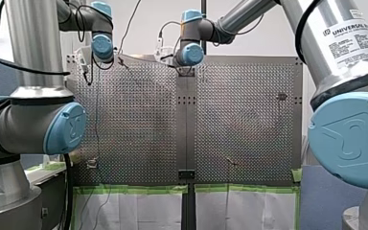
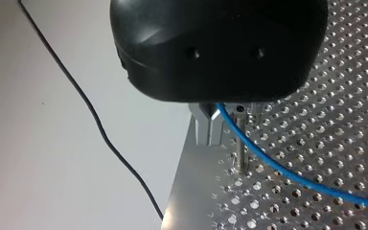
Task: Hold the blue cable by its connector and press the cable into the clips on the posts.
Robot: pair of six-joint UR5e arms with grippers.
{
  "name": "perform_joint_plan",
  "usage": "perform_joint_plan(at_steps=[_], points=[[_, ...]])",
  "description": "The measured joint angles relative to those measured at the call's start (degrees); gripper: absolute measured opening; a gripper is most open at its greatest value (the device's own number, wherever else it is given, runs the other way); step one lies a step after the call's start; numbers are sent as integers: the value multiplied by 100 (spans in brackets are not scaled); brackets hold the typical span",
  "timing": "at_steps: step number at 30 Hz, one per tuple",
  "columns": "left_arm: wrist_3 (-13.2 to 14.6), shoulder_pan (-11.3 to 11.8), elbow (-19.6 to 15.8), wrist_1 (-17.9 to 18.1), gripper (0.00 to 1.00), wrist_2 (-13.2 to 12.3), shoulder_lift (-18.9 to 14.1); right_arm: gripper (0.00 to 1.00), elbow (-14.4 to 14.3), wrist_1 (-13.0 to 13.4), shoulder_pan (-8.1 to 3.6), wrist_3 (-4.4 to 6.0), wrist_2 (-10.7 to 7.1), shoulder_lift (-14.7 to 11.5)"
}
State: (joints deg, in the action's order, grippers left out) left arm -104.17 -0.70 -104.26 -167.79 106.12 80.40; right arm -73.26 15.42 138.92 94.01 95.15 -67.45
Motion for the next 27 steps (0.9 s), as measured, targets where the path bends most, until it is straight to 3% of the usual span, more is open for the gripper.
perform_joint_plan(at_steps=[7, 18, 27], points=[[-8, 51, 90, -1, 0, -47, 227, 0, 209, -17, 16, 99, 3, 28], [-100, 202, 245, 1, 0, -227, 430, 0, 307, -70, 18, 110, 16, 203], [-102, 355, 381, -2, 0, -528, 701, 0, 398, -73, -16, 118, 259, 277]])
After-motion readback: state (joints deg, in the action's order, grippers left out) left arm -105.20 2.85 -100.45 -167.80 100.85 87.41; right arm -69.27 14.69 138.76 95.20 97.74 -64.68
